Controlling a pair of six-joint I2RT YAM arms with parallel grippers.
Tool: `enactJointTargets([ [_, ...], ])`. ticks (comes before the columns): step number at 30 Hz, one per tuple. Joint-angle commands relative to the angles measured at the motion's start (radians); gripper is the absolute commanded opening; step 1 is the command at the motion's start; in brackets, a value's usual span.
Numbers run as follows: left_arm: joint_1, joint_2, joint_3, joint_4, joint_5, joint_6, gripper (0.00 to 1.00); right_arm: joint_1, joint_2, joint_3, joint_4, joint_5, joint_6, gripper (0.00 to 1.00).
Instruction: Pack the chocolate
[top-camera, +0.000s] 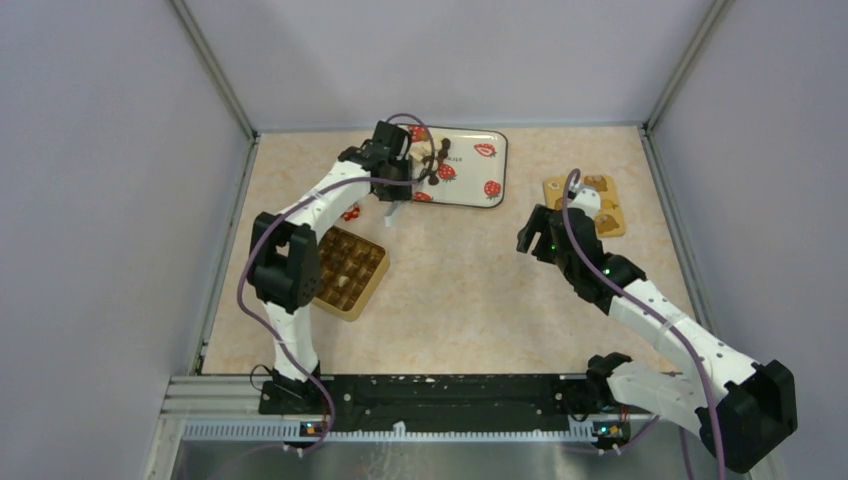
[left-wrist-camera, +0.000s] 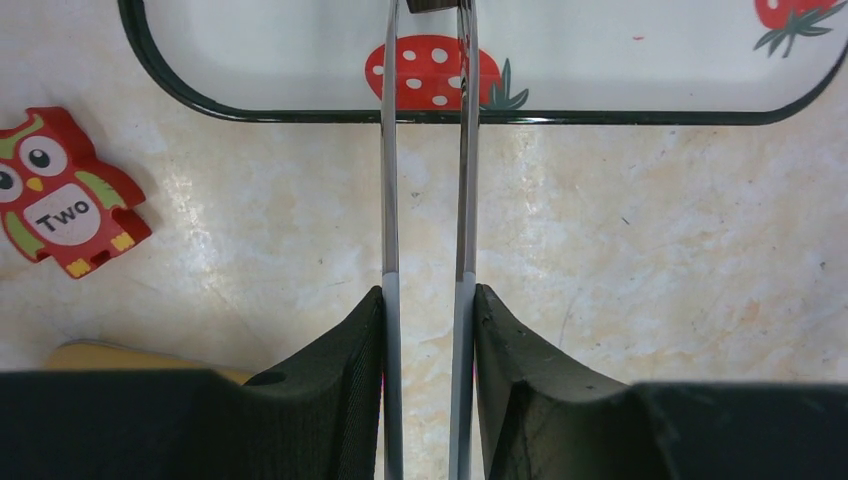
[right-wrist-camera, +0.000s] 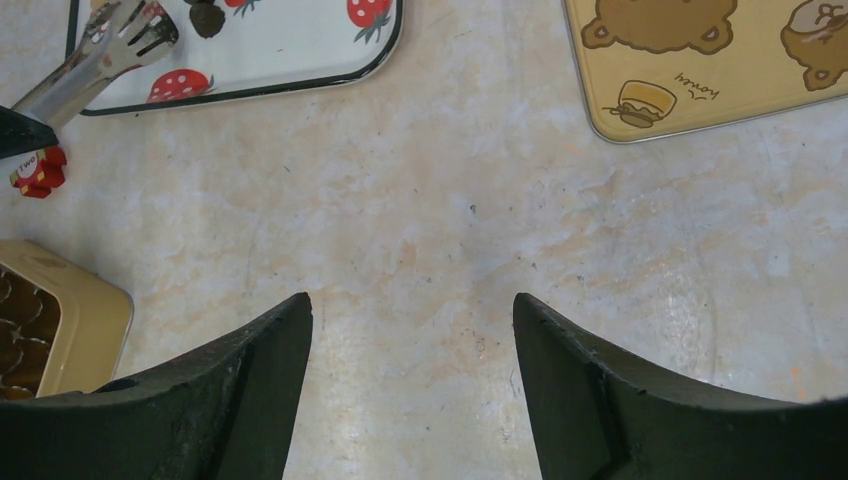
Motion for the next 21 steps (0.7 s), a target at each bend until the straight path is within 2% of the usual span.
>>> enactJointTargets([
  [1,-0.007,-0.172,-0.011,0.006,0.001,0.007,0.23,-0.002,-0.018,0.032,0.026,0.009,-0.004,0.72],
  [9,-0.008,-0.418,-0.166,-0.113,0.010,0.026,0.22,-0.002,-0.008,0.027,0.044,-0.004,-0.003,0.72],
  [15,-0.008,-0.668,-0.262,-0.360,-0.057,0.035,0.23,-0.003,0.013,0.029,0.067,-0.018,-0.004,0.72],
  [21,-0.008,-0.834,-0.318,-0.576,-0.055,-0.039,0.23,-0.001,0.060,0.043,0.104,-0.060,-0.008,0.72],
])
